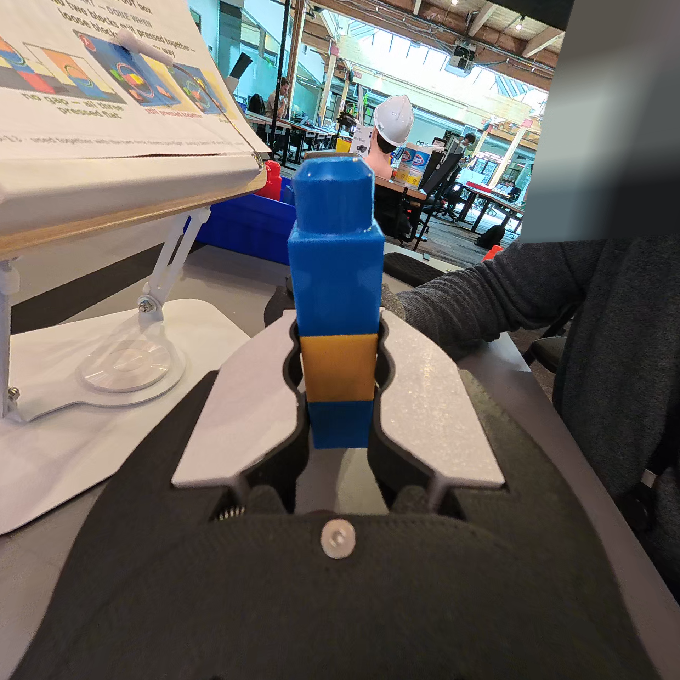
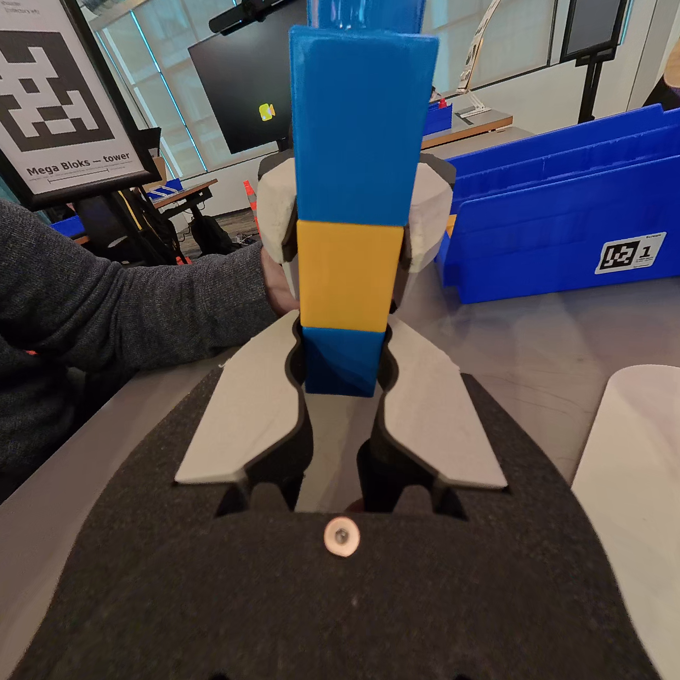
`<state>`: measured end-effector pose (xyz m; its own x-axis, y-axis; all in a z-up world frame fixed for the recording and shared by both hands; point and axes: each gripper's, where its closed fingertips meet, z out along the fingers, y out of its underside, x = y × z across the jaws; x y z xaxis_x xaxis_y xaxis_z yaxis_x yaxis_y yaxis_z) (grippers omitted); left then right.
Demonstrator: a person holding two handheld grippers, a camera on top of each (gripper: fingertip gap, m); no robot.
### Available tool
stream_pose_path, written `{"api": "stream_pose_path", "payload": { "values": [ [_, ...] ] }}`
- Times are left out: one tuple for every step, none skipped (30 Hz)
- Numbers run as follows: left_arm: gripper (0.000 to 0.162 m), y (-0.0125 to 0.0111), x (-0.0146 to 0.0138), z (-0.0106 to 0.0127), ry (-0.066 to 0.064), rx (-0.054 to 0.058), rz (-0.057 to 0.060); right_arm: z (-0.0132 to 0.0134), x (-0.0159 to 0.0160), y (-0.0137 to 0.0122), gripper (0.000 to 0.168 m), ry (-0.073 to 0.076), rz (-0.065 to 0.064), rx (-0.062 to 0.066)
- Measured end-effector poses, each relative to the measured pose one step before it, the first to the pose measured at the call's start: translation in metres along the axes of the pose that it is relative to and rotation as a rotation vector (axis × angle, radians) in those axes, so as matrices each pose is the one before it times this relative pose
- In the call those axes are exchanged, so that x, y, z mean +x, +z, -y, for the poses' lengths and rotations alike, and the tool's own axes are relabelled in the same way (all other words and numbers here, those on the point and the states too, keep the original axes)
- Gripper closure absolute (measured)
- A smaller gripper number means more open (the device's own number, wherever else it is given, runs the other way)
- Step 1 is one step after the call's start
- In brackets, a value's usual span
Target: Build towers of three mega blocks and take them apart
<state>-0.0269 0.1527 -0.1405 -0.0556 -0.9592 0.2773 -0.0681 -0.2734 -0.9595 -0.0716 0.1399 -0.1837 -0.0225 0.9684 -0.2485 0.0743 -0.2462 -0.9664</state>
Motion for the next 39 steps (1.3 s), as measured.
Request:
{"api": "stream_pose_path", "payload": {
  "values": [
    [0.126, 0.00025, 0.00036, -0.00036, -0.0005, -0.0022, -0.0029, -0.00038, -0.00018, 0.00028, 0.133, -0.0023, -0.0004, -0.0032],
    [0.126, 0.00000, 0.00021, -0.00054, 0.0014, -0.0031, -0.0012, -0.00034, -0.00007, 0.00028, 0.133, -0.0021, -0.0006, -0.0031],
    [0.126, -0.00026, 0.00045, -0.00018, 0.0025, -0.0012, -0.0015, -0.00020, -0.00011, 0.00021, 0.133, -0.0016, 0.0003, -0.0014],
    [0.125, -0.00028, 0.00037, -0.00022, -0.0015, 0.0003, -0.0040, -0.00018, -0.00035, 0.00025, 0.133, -0.0011, 0.0017, -0.0021],
    [0.126, -0.00002, 0.00034, -0.00023, -0.0047, 0.0015, -0.0057, -0.00029, -0.00018, 0.00032, 0.133, -0.0026, -0.0003, -0.0026],
    [0.126, 0.00005, 0.00000, 0.00030, -0.0017, 0.0025, -0.0015, 0.00004, -0.00007, 0.00011, 0.133, -0.0016, -0.0010, 0.0000],
    [0.126, 0.00023, 0.00024, 0.00083, 0.0019, 0.0043, 0.0010, 0.00069, -0.00023, -0.00040, 0.133, 0.0003, 0.0022, 0.0057],
    [0.126, -0.00005, 0.00056, 0.00132, 0.0009, 0.0064, -0.0017, 0.00132, -0.00029, -0.00064, 0.133, -0.0005, 0.0030, 0.0108],
    [0.126, -0.00010, -0.00019, 0.00058, -0.0034, 0.0007, 0.0013, 0.00064, -0.00005, -0.00044, 0.133, 0.0046, 0.0040, 0.0054],
    [0.126, -0.00065, -0.00053, 0.00011, -0.0074, -0.0021, 0.0005, 0.00031, -0.00034, -0.00003, 0.132, 0.0062, 0.0085, 0.0017],
    [0.126, -0.00089, 0.00069, 0.00010, -0.0063, -0.0004, -0.0065, 0.00068, -0.00123, -0.00037, 0.131, 0.0019, 0.0129, 0.0052],
    [0.126, -0.00092, -0.00018, -0.00051, -0.0021, -0.0056, 0.0018, 0.00098, -0.00051, -0.00057, 0.128, -0.0012, 0.0031, 0.0075],
    [0.126, -0.00065, -0.00139, -0.00035, 0.0009, -0.0073, 0.0134, 0.00045, -0.00060, -0.00045, 0.125, -0.0022, 0.0038, 0.0034],
    [0.126, -0.00033, -0.00032, 0.00020, -0.0027, -0.0076, 0.0058, 0.00032, -0.00063, -0.00031, 0.124, 0.0002, 0.0058, 0.0015],
    [0.126, -0.00021, 0.00100, 0.00051, 0.0007, -0.0051, -0.0005, 0.00149, -0.00079, -0.00096, 0.125, -0.0008, 0.0066, 0.0094],
    [0.126, -0.00038, 0.00008, 0.00036, 0.0066, -0.0064, 0.0081, 0.00319, -0.00073, -0.00176, 0.123, -0.0034, 0.0039, 0.0218],
    [0.126, -0.00057, -0.00007, 0.00055, 0.0033, -0.0057, 0.0082, 0.00331, -0.00054, -0.00197, 0.122, 0.0005, 0.0054, 0.0209],
    [0.126, -0.00073, 0.00006, 0.00052, 0.0006, -0.0060, 0.0055, 0.00380, -0.00052, -0.00211, 0.122, 0.0046, 0.0067, 0.0207],
    [0.126, -0.00087, -0.00040, 0.00009, 0.0016, -0.0068, 0.0086, 0.00557, -0.00039, -0.00247, 0.120, 0.0027, 0.0036, 0.0277],
    [0.126, -0.00069, -0.00110, 0.00024, -0.0041, -0.0052, 0.0106, 0.00687, -0.00034, -0.00282, 0.119, -0.0007, 0.0001, 0.0289],
    [0.126, -0.00029, -0.00123, -0.00045, -0.0112, -0.0095, 0.0077, 0.00734, 0.00036, -0.00324, 0.118, -0.0006, -0.0032, 0.0252],
    [0.126, 0.00009, -0.00056, -0.00056, -0.0054, -0.0089, 0.0053, 0.00596, 0.00055, -0.00340, 0.119, 0.0040, -0.0011, 0.0136],
    [0.126, -0.00105, 0.00083, 0.00253, -0.0022, 0.0092, 0.0003, 0.00420, -0.00014, -0.00284, 0.122, 0.0028, 0.0062, 0.0067],
    [0.126, -0.00115, 0.00048, 0.00160, -0.0048, 0.0007, 0.0022, 0.00548, -0.00015, -0.00287, 0.122, 0.0005, 0.0034, 0.0209],
    [0.126, -0.00074, -0.00004, -0.00246, 0.0052, -0.0274, 0.0086, 0.00849, -0.00081, -0.00367, 0.124, -0.0029, 0.0021, 0.0406],
    [0.126, -0.00051, -0.00183, -0.00272, 0.0132, -0.0255, 0.0247, 0.00677, -0.00129, -0.00293, 0.125, -0.0031, 0.0068, 0.0207],
    [0.126, 0.00007, -0.00156, -0.00194, 0.0029, -0.0205, 0.0166, 0.00512, -0.00002, -0.00229, 0.125, -0.0089, -0.0031, 0.0047],
    [0.126, 0.00090, 0.00037, -0.00039, -0.0027, -0.0071, 0.0013, 0.00488, 0.00143, -0.00189, 0.123, -0.0138, -0.0171, 0.0041],
    [0.126, 0.00173, 0.00174, -0.00034, -0.0003, -0.0056, -0.0078, 0.00403, 0.00144, -0.00113, 0.122, -0.0078, -0.0162, 0.0009],
    [0.126, 0.00307, 0.00090, -0.00176, 0.0052, -0.0134, 0.0007, 0.00260, 0.00114, -0.00011, 0.119, -0.0048, -0.0141, -0.0031],
    [0.126, 0.00405, -0.00010, -0.00343, 0.0021, -0.0249, 0.0061, 0.00121, 0.00060, 0.00072, 0.117, -0.0074, -0.0131, -0.0031],
    [0.126, 0.00457, 0.00074, -0.00318, 0.0003, -0.0228, -0.0004, -0.00084, -0.00011, 0.00143, 0.117, -0.0071, -0.0079, -0.0088],
    [0.126, 0.00438, 0.00171, -0.00235, 0.0015, -0.0160, -0.0065, -0.00297, -0.00036, 0.00197, 0.118, -0.0015, -0.0028, -0.0177],
    [0.126, 0.00406, 0.00100, -0.00204, 0.0000, -0.0148, -0.0025, -0.00260, -0.00087, 0.00195, 0.119, 0.0003, 0.0026, -0.0110],
    [0.126, 0.00355, 0.00066, -0.00171, 0.0001, -0.0130, -0.0006, -0.00174, -0.00093, 0.00148, 0.122, -0.0008, 0.0018, -0.0032],
    [0.126, 0.00308, 0.00147, -0.00131, 0.0017, -0.0106, -0.0057, -0.00190, -0.00021, 0.00108, 0.126, -0.0015, -0.0018, -0.0045],
    [0.126, 0.00235, 0.00209, -0.00037, 0.0047, -0.0041, -0.0076, -0.00219, 0.00048, 0.00050, 0.132, -0.0041, -0.0050, -0.0111],
    [0.126, 0.00175, -0.00021, -0.00035, -0.0005, -0.0041, 0.0044, -0.00013, 0.00034, -0.00017, 0.132, -0.0007, -0.0034, -0.0031],
    [0.126, 0.00082, 0.00102, 0.00148, -0.0027, 0.0088, -0.0073, 0.00133, -0.00054, -0.00043, 0.133, -0.0010, 0.0009, 0.0031]
  ]
}}
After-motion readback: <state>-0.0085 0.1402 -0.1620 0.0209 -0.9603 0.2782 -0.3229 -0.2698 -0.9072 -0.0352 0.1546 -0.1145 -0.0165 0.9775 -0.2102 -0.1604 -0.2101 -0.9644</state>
